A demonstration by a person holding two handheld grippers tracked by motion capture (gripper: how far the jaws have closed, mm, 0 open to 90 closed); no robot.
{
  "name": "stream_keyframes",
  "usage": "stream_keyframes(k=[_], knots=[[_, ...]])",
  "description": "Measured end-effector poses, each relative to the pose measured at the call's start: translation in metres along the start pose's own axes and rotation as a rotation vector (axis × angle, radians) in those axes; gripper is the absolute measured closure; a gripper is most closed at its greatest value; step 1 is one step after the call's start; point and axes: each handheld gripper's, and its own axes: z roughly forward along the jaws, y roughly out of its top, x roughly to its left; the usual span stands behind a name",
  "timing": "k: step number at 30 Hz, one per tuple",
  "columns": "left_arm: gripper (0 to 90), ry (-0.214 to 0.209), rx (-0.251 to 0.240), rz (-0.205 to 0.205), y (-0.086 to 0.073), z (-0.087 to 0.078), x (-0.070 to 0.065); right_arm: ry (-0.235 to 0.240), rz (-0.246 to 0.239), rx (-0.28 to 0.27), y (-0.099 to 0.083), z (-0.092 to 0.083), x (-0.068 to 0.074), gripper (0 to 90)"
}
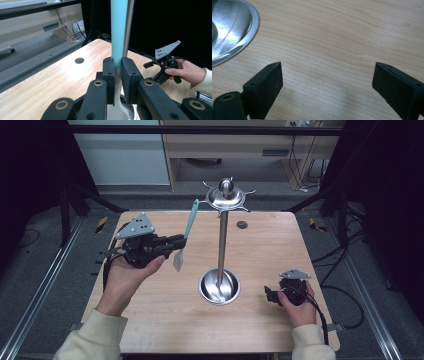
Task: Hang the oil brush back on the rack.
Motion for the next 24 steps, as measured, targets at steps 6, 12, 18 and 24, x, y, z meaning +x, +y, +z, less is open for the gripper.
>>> stream_keyframes(k=[6,12,18,24], knots=[[81.6,-0.001,0.007,0.005,0.0009,0.0013,0.0011,-0.004,-0.008,-0.001,-0.0002,0.0004,-0.0001,10.3],[81.5,-0.014,0.013,0.009,0.0018,0.0047,0.0042,0.001,-0.007,0.001,-0.0002,0.0005,0.0003,10.3],[81.5,-0.019,0.014,0.009,0.0021,0.0064,0.0052,-0.002,-0.009,0.004,-0.0004,0.0008,0.0004,10.3],[81.3,-0.021,0.016,0.011,0.0025,0.0069,0.0064,0.001,-0.006,0.009,-0.0005,0.0012,0.0011,10.3]])
